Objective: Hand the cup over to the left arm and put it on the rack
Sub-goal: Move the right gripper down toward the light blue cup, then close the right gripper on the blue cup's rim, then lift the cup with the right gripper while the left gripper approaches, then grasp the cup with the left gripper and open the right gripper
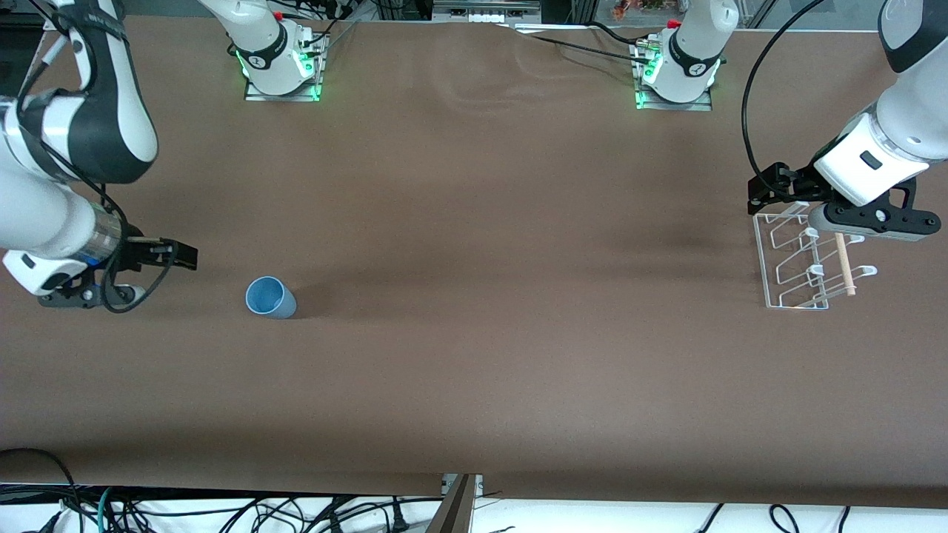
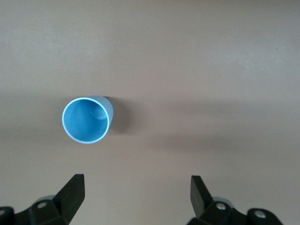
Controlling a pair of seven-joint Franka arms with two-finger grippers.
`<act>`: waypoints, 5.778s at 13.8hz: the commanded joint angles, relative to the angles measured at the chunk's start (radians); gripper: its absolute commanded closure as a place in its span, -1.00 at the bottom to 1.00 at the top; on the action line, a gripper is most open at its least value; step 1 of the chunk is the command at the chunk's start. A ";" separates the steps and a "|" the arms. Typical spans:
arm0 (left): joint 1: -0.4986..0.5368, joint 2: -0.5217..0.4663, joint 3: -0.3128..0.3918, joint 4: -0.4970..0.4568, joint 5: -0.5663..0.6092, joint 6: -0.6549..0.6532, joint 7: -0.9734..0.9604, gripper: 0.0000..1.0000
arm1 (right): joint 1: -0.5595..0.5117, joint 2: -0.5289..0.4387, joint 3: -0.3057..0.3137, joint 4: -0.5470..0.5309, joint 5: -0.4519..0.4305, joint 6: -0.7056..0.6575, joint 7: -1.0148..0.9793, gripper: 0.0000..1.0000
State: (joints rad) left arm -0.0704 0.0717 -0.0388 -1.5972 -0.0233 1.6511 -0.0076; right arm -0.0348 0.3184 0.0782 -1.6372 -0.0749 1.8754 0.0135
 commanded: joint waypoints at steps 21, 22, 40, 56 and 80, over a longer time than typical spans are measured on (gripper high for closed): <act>-0.006 -0.006 0.003 -0.003 -0.007 -0.014 -0.008 -1.00 | 0.021 0.194 0.011 -0.165 0.112 0.373 0.013 -1.00; -0.006 -0.006 0.003 -0.001 -0.007 -0.014 -0.008 -1.00 | 0.026 0.195 0.011 -0.165 0.110 0.378 0.013 -1.00; -0.038 0.026 -0.009 -0.001 -0.081 -0.076 0.011 -1.00 | 0.038 0.212 0.064 0.037 0.494 0.196 0.020 1.00; -0.152 0.192 -0.009 0.002 -0.710 0.275 0.961 -1.00 | 0.272 0.300 0.224 0.318 1.198 0.198 0.423 1.00; -0.312 0.272 -0.009 0.074 -0.774 0.572 1.233 1.00 | 0.336 0.350 0.219 0.444 1.216 0.251 0.522 -1.00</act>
State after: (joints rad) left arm -0.3810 0.3400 -0.0544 -1.5476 -0.7624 2.2367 1.2130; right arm 0.3054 0.6485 0.2987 -1.2401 1.1269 2.1382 0.5372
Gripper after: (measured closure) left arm 0.278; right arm 0.692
